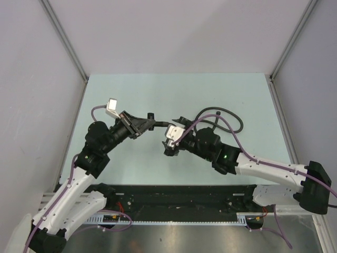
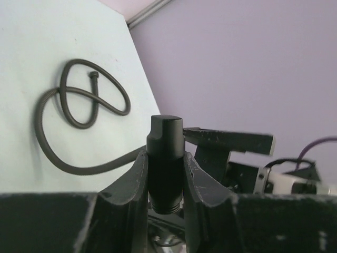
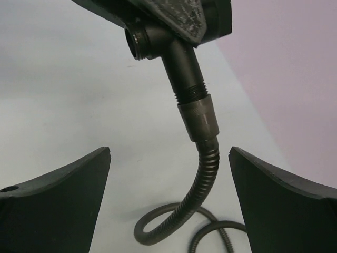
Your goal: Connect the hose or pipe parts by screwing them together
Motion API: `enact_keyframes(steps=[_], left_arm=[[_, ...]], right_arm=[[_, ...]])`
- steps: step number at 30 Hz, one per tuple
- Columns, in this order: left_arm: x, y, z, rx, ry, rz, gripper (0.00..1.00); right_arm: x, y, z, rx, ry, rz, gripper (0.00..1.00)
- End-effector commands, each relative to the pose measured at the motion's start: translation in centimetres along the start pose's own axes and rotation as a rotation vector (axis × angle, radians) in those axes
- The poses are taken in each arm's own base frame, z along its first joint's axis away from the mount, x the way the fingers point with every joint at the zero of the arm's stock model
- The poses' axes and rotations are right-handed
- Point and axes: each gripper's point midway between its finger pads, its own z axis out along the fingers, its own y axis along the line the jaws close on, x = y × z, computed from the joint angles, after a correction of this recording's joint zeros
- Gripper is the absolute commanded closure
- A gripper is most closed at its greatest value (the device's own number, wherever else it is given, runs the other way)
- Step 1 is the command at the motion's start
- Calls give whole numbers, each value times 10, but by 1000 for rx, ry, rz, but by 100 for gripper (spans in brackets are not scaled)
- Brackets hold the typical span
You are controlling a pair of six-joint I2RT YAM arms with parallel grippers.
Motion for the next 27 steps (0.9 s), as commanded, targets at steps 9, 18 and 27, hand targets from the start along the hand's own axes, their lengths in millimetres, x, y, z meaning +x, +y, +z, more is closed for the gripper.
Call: enact_keyframes(steps=[9,18,27], left_arm=[[-20,-44,-6,28,-5,-361,100],[-8,-37,-6,-29,57,-447,99],[11,-26,6,11,179,-112,100]], right_arm=[[-35,-36,-5,341,-34,-323,14],[-44,-19,5,305,-68,-413,60],[-46,21,6,-59,-146,-154,100]])
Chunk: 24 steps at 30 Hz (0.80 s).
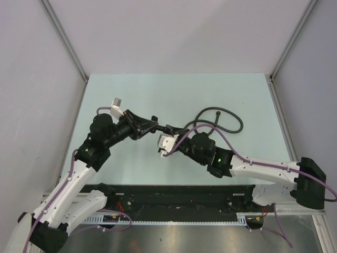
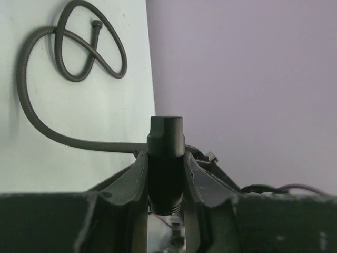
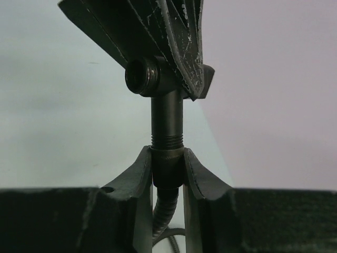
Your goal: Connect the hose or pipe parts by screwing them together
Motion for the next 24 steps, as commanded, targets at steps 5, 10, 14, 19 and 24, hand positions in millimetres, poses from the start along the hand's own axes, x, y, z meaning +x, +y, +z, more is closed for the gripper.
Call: enact_keyframes(steps=[5,10,14,19,24], left_arm=[[26,-7,13,246,152,430,100],[36,-9,14,388,165,617,100],[52,1,13,511,178,901,100],[50,14,9,542,100,1149,100],[41,10,11,502,53,1109,100]], right_arm=[[-27,13,-11,-350,-196,392,100],[-9,19,-18,-503,-205,542,100],[-6,38,-30,-734,-268,663,100],[8,44,-35,-888,-262,861,100],[22,36,-26,-782,-173,906,76]])
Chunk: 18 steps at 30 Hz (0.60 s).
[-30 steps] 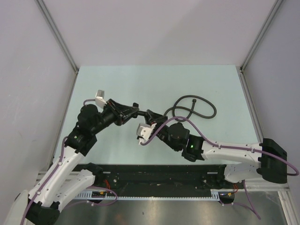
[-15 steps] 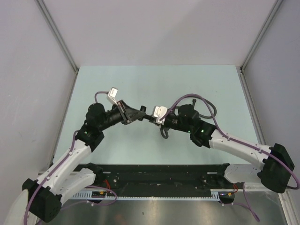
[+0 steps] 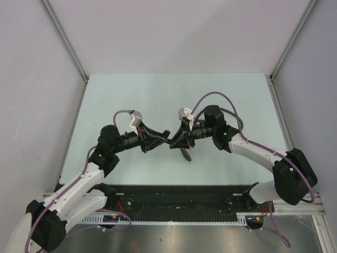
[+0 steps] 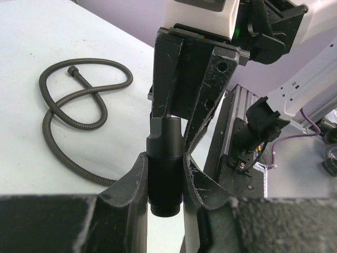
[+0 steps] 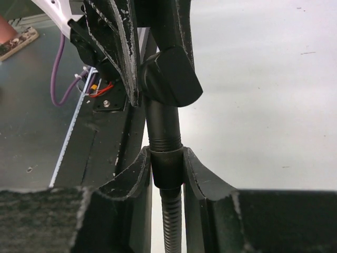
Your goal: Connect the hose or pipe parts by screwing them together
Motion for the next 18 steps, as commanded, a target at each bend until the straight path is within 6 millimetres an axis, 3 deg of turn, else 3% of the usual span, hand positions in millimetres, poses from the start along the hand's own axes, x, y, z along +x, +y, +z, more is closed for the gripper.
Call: enact_keyframes(steps=[1,2,5,10,14,15,16,18], left_arm=[[-35,-3,0,-12,-121,160,100],[-42,6,0,-77,-152,96,100],[-54,20,-2,-196,-221,-133,100],[-74,6,-1,-180,-276,-461,100],[-89,4,-7,-230,-312,-586,99],[-92,6,-10,-255,-326,-613,99],[-94,11,-14,-312,-341,-687,100],[-101,9,-21,-328,-372,-738,100]], right_arm=[[-34,3,-7,31,-50,23,70],[-40,-2,-11,88,-56,6,55],[-49,-15,-23,260,-50,-53,35],[-67,-39,-46,550,-44,-189,2],[-82,-42,-55,740,-11,-370,0],[-82,-31,-44,735,2,-421,0],[-88,-35,-52,822,-1,-467,0],[-85,-26,-46,832,41,-594,0]])
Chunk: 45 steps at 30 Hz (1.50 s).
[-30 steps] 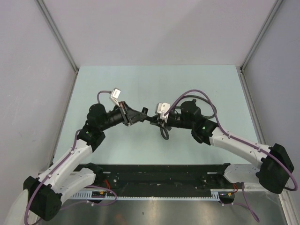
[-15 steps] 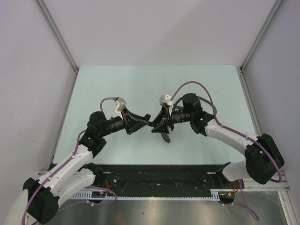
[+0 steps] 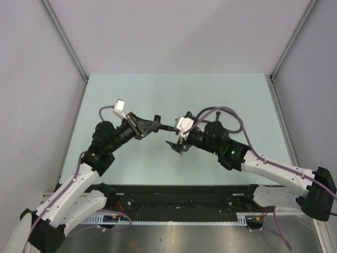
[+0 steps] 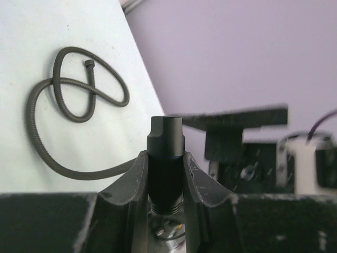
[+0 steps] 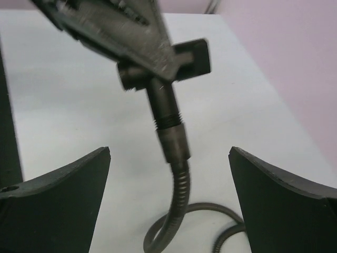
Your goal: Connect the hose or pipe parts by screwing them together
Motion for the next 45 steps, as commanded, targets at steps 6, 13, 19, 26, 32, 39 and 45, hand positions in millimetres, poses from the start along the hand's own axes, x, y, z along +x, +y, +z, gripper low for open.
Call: enact_keyframes(steps=[6,13,19,26,32,39,45], left_arm=[[-38,-46,-19,-32,-108,-405,100],[-32,-52,-19,-62,-40,-495,100],[-23,-51,-19,-81,6,-540,100],[-12,-58,-14,-63,105,-520,100],[-3,-40,-2,-49,150,-179,100],[21,-42,7,286,177,263,100],[35,-18,4,379,122,777,100]], right_arm=[[-33,-19,-12,326,1,-450,6],[-42,-8,-4,388,19,-605,15],[-43,3,5,371,12,-675,30],[-47,21,14,264,-80,-552,100],[-37,24,11,-15,-132,-266,100],[-10,19,4,-278,-132,29,100],[13,30,-9,-547,-90,325,100]])
